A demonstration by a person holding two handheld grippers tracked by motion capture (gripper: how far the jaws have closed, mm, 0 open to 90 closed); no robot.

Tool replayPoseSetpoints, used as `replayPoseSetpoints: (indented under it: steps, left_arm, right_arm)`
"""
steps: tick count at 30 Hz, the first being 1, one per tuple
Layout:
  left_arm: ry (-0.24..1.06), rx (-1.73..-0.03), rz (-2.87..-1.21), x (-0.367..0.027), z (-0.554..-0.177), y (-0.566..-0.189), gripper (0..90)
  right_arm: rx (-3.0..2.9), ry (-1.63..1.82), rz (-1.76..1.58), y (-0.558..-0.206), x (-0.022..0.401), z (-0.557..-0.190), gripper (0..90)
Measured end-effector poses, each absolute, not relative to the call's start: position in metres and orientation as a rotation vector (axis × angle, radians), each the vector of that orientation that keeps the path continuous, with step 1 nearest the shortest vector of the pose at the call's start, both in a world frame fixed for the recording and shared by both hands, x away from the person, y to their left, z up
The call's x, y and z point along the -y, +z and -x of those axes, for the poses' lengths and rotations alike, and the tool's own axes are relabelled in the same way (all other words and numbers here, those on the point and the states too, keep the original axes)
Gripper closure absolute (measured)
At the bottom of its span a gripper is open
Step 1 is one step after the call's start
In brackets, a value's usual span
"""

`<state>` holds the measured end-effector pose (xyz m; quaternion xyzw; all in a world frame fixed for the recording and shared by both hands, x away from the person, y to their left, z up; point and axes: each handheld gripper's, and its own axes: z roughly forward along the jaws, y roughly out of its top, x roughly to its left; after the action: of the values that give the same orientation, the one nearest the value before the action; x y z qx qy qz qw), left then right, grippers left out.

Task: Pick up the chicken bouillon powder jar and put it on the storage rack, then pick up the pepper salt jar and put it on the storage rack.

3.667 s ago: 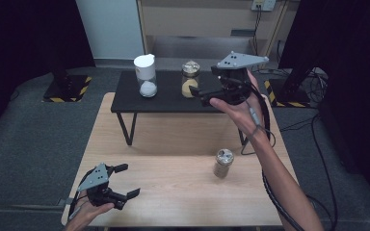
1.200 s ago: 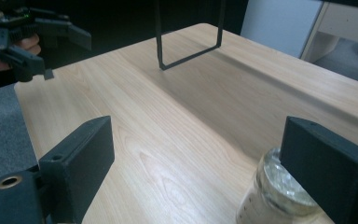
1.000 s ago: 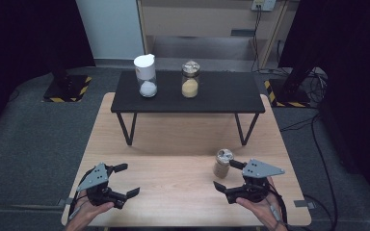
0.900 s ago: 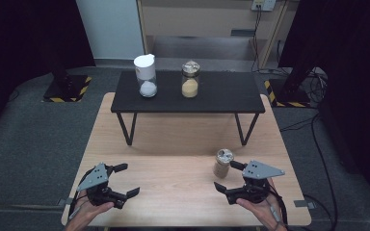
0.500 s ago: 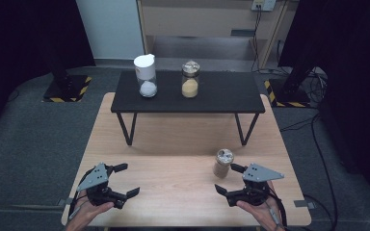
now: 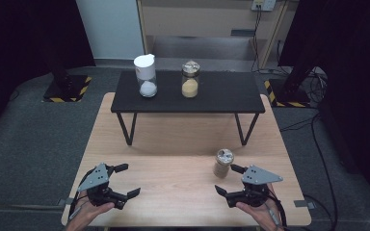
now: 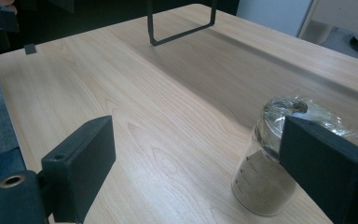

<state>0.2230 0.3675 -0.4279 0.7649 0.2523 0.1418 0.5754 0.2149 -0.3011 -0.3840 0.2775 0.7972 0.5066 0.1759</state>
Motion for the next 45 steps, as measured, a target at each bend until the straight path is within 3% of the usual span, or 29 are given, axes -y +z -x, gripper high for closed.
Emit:
replayPoseSetpoints:
  steps: [45]
  left_arm:
    - [0.323,-0.585,-1.792,-0.3671,-0.2239,-0.4279,2.8]
  right_arm:
    - [-2.249,1.458,-0.777,-0.3843,0.3016,-0.2117,10.4]
